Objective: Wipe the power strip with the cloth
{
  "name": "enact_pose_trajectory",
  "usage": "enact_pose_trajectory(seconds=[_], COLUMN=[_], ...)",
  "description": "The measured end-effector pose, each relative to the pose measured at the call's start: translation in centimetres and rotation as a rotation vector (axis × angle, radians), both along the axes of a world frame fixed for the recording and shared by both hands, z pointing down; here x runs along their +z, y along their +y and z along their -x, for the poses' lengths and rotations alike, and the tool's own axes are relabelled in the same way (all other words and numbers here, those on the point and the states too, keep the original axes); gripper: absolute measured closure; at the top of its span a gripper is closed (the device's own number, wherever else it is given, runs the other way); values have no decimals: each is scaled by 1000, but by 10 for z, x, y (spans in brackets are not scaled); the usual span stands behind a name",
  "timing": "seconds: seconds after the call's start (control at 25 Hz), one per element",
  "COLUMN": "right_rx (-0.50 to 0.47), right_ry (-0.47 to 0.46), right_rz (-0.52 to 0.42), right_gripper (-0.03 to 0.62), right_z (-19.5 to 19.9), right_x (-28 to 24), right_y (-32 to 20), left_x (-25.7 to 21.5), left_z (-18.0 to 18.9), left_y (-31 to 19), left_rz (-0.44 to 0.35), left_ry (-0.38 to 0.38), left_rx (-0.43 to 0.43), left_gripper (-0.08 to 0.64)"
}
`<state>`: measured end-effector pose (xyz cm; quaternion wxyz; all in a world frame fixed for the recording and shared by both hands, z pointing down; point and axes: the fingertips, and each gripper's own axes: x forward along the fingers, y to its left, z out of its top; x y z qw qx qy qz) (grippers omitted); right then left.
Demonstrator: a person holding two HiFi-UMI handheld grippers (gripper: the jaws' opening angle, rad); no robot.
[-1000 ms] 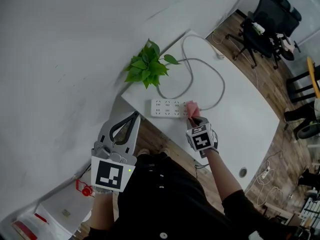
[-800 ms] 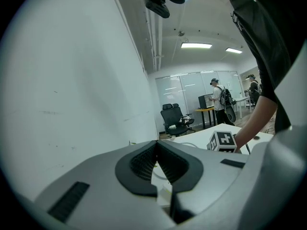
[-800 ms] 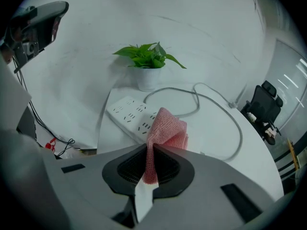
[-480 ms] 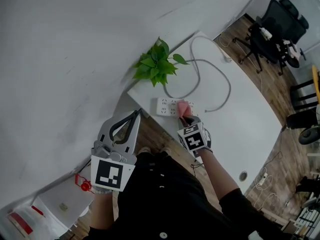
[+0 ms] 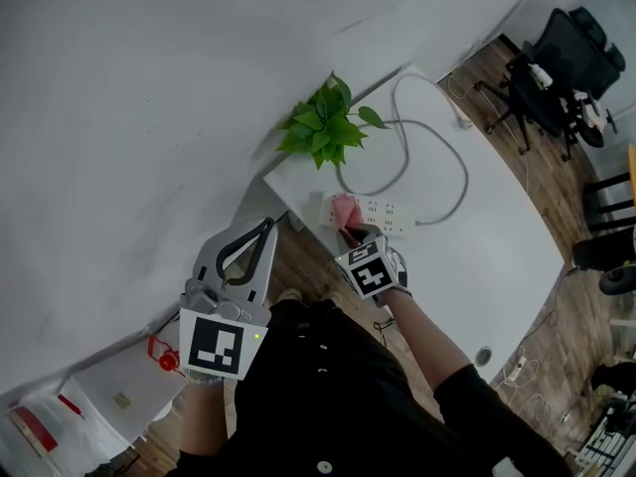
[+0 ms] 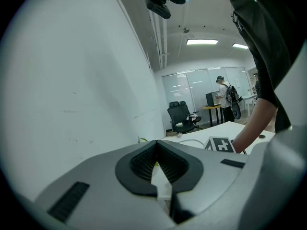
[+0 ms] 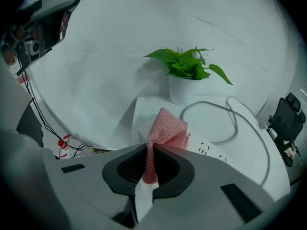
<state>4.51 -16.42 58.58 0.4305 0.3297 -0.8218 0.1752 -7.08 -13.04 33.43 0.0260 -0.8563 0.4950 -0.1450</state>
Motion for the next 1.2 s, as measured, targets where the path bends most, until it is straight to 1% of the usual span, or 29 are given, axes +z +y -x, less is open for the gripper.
enact_pose_trajectory(seconds=[0.28,0.56,0.76,0.92,1.04,1.2], right_rx=[-126,-196,-167,-107,-66,-57], right_ry=[7,4,-15,-44,-62,-78], right_rz=[-14,-12,-4,-19,-64,-156], right_gripper=[543,543,543,543,543,543], right_z=[39,68,68,59,49,37], right_x=[1,4,2,-9,-23,-48], right_y=[2,5,4,0,-4,-5], left_x=[1,0,0,0,-1,-6], left_z=[9,15,16,9,0,-16], left_y=[6,11,12,9,5,0], left_rz=[0,-3,-5,-5,-12,-31], left_ry=[-10,-13,-16,-6,2,2], left_rx=[-30,-47,-38,-13,19,70], left_gripper=[546,546,546,546,546,546])
